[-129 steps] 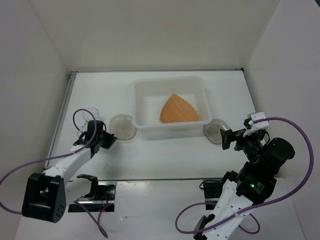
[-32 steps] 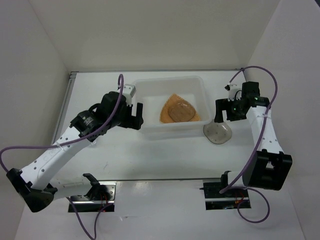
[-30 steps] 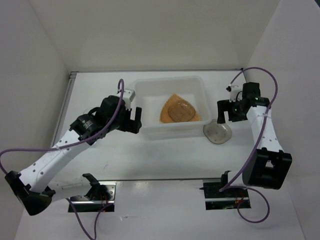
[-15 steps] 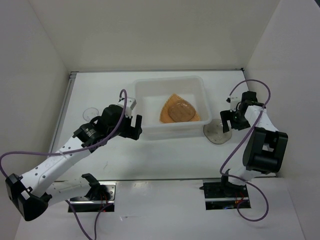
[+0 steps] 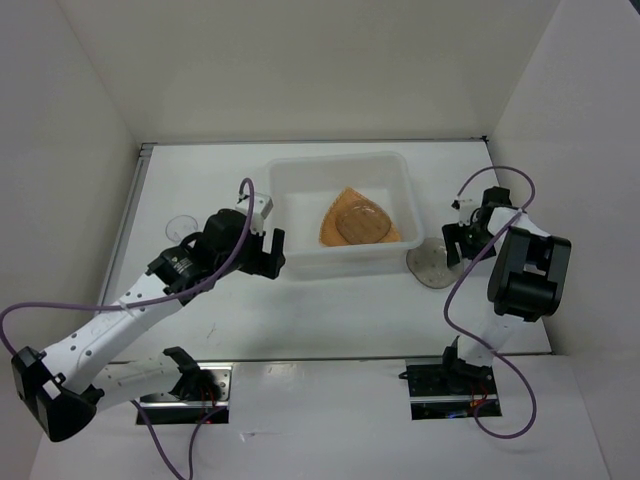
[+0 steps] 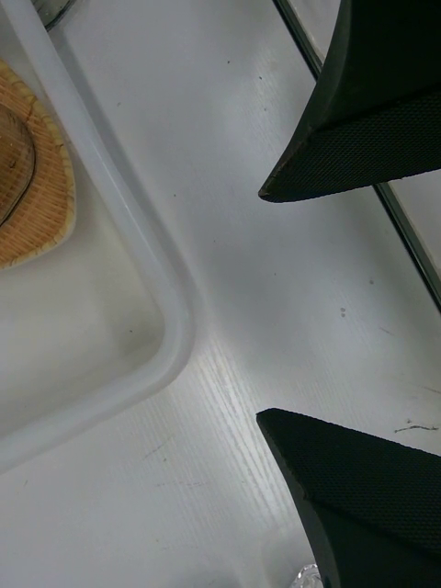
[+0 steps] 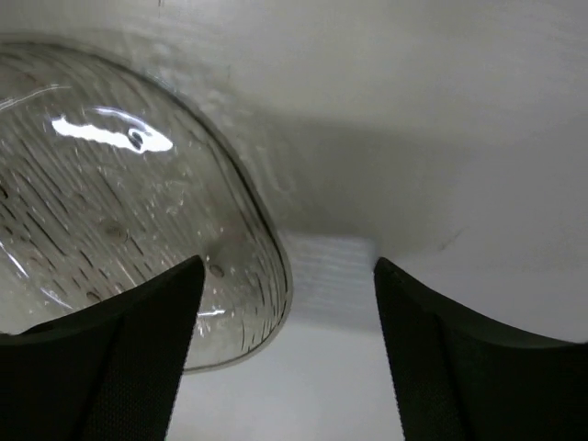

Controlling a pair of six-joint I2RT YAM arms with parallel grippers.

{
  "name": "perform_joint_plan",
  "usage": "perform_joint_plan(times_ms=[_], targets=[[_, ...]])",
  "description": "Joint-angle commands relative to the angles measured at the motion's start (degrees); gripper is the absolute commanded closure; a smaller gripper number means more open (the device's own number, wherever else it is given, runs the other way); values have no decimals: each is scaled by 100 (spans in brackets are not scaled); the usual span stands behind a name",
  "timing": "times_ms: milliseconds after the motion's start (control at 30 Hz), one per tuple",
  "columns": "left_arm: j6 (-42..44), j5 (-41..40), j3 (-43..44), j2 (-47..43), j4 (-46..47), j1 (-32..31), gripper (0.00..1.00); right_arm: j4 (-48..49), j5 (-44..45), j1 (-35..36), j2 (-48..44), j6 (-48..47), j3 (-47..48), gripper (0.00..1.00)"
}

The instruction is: Place the mixed dishes into the plastic bin

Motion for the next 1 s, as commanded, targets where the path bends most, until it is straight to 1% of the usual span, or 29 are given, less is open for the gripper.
perform_joint_plan(times_ms=[0, 33, 133, 167, 233, 267, 300, 333, 433, 467, 600, 733, 767, 833, 867, 933, 967], targets=[[67, -20, -46, 100, 195, 24, 1, 356, -234, -129, 376, -85, 35, 23], [67, -20, -46, 100, 195, 24, 1, 356, -374, -208, 455, -85, 113, 27], [67, -20, -46, 153, 195, 24, 1, 304, -586, -305, 666, -85, 290, 53], [67, -20, -46, 153, 195, 24, 1, 303, -586, -357, 667, -85, 342, 67], [67, -81, -46, 153, 195, 24, 1, 303, -586, -410, 667, -137, 342, 79], [67, -81, -46, 153, 195, 24, 1, 251, -586, -411, 667, -137, 342, 90], [15, -81, -46, 153, 195, 24, 1, 250, -526, -411, 667, -198, 342, 97], [14, -81, -46, 153, 195, 24, 1, 190, -473, -463, 667, -199, 342, 100], [14, -81, -46, 101, 195, 24, 1, -21, -551, -638, 404, -408, 290, 100], [14, -133, -46, 100, 195, 24, 1, -248, -612, -778, 299, -497, 290, 100], [14, -134, -46, 100, 195, 24, 1, -838, -745, -1096, -790, -919, 351, 100], [14, -134, -46, 100, 195, 24, 1, -1681, -867, -1350, -1582, -1270, 746, 100], [14, -134, -46, 100, 195, 24, 1, -2109, -1016, -1412, -1810, -1489, 929, 100], [14, -134, -46, 48, 195, 24, 1, -2464, -1079, -1483, -2030, -1727, 1185, 100], [14, -134, -46, 48, 195, 24, 1, -2744, -1227, -1483, -2232, -1728, 1264, 100], [-39, -134, -46, 48, 195, 24, 1, -3035, -1403, -1483, -2374, -1807, 1588, 100], [-39, -134, -46, 48, 195, 24, 1, -3367, -1630, -1483, -2374, -1807, 1730, 100]])
